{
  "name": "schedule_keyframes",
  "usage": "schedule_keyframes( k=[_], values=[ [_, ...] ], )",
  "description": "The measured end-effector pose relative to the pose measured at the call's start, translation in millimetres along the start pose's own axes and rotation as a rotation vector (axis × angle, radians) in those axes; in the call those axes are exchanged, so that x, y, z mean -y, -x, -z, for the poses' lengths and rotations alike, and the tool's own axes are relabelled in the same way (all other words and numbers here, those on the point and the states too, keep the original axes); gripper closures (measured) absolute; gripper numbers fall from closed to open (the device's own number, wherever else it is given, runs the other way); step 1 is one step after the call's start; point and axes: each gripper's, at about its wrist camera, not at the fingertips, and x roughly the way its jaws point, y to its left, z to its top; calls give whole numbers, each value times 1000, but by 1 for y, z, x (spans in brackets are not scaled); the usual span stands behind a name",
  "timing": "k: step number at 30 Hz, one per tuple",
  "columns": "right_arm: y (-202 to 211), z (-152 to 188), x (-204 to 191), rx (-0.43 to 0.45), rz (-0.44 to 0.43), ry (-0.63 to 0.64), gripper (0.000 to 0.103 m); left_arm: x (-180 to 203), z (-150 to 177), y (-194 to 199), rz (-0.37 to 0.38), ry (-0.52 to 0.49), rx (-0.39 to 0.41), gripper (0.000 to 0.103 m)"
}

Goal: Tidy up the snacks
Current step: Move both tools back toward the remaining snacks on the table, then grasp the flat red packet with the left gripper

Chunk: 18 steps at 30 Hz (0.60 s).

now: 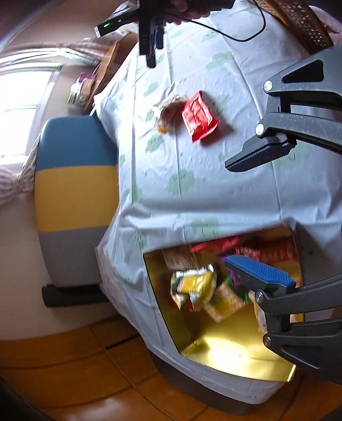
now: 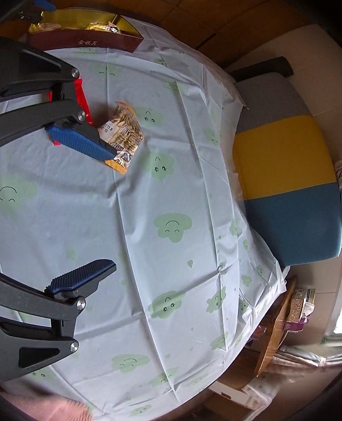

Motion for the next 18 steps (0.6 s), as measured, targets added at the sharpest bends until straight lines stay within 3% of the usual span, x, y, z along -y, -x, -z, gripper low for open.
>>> schedule_keyframes(
  k=[18],
  values=[
    [-4,2,6,-38,57,-17,20,41,6,-11,48,-106,-38,36]
  ],
)
